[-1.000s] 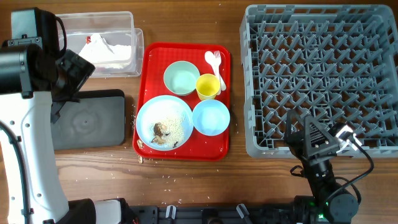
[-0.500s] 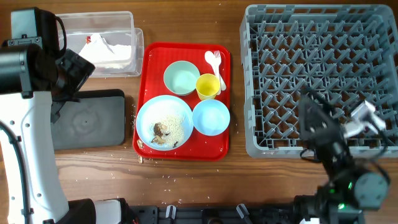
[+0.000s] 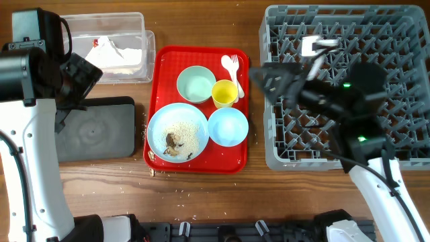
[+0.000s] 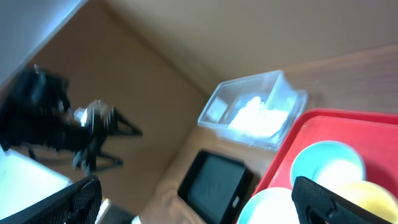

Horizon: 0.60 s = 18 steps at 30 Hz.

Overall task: Sort waste into correct bins and load items into the dishwasher rack
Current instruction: 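Reach the right gripper to the yellow cup and grasp it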

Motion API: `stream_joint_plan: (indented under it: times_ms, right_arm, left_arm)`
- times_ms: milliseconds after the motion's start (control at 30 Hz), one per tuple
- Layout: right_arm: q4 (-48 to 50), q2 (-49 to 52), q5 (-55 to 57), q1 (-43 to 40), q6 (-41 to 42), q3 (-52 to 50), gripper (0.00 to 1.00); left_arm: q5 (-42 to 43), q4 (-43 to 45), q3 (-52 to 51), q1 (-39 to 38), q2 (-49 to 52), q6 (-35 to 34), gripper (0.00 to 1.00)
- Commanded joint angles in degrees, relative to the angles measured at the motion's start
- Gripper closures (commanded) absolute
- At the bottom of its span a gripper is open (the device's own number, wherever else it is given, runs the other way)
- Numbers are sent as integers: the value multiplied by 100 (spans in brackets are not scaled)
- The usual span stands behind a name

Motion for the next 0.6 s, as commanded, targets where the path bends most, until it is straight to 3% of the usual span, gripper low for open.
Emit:
stream_joint_plan:
  times_ms: [0, 100, 167, 433, 567]
  right_arm:
    - [-1023, 111, 2450, 887, -1196, 525, 1]
    - [-2177, 210, 4138, 1703, -1379, 1123, 0]
    - [-2638, 343, 4433, 1952, -1602, 1495, 0]
    - [-4962, 1982, 4476, 2068, -1952, 3333, 0]
    - [-5104, 2389, 4129, 2065, -1814, 3445, 0]
  left_arm:
    - [11, -2, 26, 39, -4, -90, 0]
    - [13, -2, 26, 39, -4, -92, 0]
    - [13, -2, 26, 39, -4, -90, 0]
    - [13, -2, 26, 39, -4, -90, 0]
    - [11, -2, 26, 39, -4, -90, 0]
